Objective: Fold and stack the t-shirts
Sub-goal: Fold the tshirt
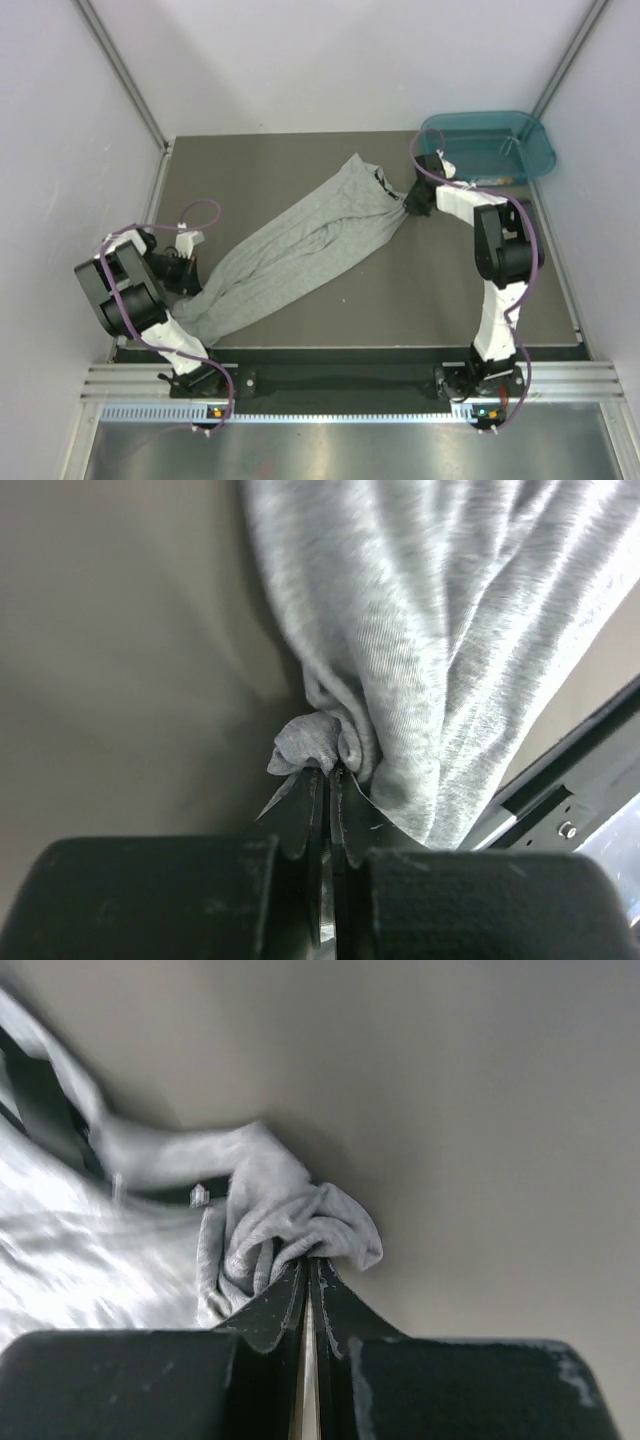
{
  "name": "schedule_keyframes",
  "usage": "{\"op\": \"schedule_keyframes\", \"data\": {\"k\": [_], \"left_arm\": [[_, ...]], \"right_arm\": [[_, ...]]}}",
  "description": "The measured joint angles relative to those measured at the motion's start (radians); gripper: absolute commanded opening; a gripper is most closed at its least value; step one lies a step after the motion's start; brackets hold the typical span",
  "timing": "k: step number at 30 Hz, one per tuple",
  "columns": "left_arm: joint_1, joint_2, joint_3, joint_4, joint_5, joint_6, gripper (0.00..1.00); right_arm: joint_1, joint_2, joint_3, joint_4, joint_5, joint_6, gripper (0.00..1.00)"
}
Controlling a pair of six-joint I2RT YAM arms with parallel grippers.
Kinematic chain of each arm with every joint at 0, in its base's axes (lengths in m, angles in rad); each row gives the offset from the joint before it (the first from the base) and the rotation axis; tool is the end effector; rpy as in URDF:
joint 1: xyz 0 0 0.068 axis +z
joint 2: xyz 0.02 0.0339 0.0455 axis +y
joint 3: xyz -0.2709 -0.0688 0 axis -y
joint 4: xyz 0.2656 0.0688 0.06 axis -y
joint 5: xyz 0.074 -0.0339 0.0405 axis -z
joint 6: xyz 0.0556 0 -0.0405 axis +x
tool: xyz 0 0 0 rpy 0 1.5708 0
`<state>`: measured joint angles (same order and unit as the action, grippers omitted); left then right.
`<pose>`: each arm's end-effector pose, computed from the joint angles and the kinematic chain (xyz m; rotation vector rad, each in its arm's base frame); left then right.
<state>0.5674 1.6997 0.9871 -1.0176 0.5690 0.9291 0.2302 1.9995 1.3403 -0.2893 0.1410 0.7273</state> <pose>0.2487 0.1230 0.1346 0.4351 2.7394 -0.7450 0.4443 0.0961 0.1398 0.6749 2.4268 0.2152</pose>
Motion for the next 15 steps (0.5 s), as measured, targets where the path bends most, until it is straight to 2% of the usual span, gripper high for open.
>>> {"op": "schedule_keyframes", "data": {"k": [9,15], "left_arm": [[-0.178,0.024,-0.074,-0.023,0.038,0.024,0.0],[-0.383,0.033,-0.084,-0.029,0.089,0.04,0.0]], "right_arm": [[0.0,0.305,0.48,-0.084,-0.024,0.031,0.0],[0.0,0.524,0.826,-0.146,-0.04,0.093,0.0]]}}
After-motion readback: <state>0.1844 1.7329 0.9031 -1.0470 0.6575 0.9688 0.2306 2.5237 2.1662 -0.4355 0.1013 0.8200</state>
